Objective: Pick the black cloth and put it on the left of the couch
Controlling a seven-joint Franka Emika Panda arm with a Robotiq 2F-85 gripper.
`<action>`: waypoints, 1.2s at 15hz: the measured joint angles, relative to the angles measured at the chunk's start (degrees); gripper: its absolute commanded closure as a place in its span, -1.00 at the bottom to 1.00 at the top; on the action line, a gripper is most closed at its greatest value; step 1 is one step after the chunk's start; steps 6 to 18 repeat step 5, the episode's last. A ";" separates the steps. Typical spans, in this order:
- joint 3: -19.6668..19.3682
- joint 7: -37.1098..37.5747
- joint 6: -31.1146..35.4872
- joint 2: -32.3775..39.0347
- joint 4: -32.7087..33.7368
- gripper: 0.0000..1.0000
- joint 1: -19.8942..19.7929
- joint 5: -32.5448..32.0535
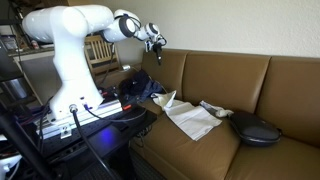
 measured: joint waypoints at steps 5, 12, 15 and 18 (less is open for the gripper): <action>0.53 -15.11 -11.68 -7.80 0.91 -1.00 -8.97 0.94; 0.53 -15.11 -11.68 -7.80 0.91 -1.00 -8.97 0.94; 0.53 -15.11 -11.68 -7.80 0.91 -1.00 -8.97 0.94; 0.53 -15.11 -11.68 -7.80 0.91 -1.00 -8.97 0.94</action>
